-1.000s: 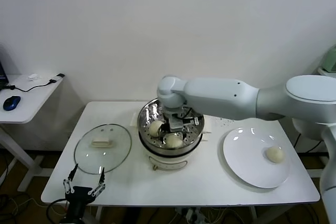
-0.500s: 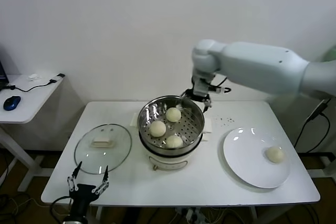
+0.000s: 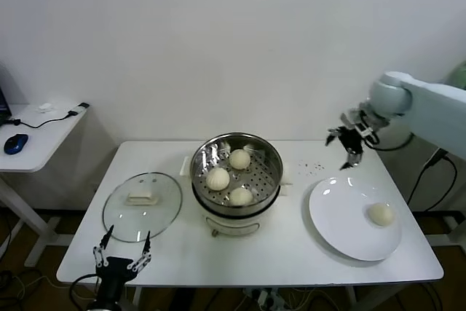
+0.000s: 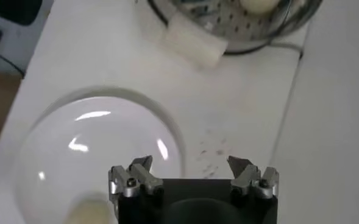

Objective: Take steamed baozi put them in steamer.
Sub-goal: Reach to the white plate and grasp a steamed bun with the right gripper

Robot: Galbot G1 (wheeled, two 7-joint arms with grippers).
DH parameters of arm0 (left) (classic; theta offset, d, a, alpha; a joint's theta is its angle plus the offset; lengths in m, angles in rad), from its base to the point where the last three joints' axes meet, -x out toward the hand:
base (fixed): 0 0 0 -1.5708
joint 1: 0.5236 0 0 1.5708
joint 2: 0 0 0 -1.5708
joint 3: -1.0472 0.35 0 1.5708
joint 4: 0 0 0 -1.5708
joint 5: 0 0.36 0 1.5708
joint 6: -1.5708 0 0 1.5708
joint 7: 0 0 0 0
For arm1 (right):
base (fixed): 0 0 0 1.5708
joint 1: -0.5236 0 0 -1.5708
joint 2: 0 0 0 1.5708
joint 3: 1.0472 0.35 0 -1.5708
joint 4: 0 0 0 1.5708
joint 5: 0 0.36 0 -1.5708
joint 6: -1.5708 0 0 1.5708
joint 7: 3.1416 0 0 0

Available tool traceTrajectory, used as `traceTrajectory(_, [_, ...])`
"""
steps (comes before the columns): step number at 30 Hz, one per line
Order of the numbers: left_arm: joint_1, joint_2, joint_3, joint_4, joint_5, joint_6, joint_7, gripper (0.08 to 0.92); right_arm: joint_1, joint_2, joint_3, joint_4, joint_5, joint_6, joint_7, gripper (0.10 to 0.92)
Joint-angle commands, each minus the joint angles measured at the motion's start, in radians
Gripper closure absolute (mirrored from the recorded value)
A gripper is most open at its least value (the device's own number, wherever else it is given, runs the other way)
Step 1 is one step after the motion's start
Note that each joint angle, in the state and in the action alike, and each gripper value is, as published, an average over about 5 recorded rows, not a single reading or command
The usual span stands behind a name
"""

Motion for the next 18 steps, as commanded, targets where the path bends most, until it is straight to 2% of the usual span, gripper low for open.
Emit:
traceTrajectory(1, [0.005, -0.003, 0.000, -0.003, 0.002, 0.003, 0.001, 0.177, -0.474, -0.170, 0.390, -0.101, -0.192, -0.072, -0.062, 0.203])
traceTrajectory(10, [0.015, -0.011, 0.005, -0.001, 0.017, 0.005, 0.000, 0.177, -0.578, -0.071, 0.516, -0.260, -0.327, 0.031, -0.050, 0.203])
traceTrajectory(18, [0.014, -0.014, 0.003, 0.006, 0.023, 0.006, -0.001, 0.177, -0.594, -0.009, 0.547, -0.315, -0.349, 0.039, -0.037, 0.203])
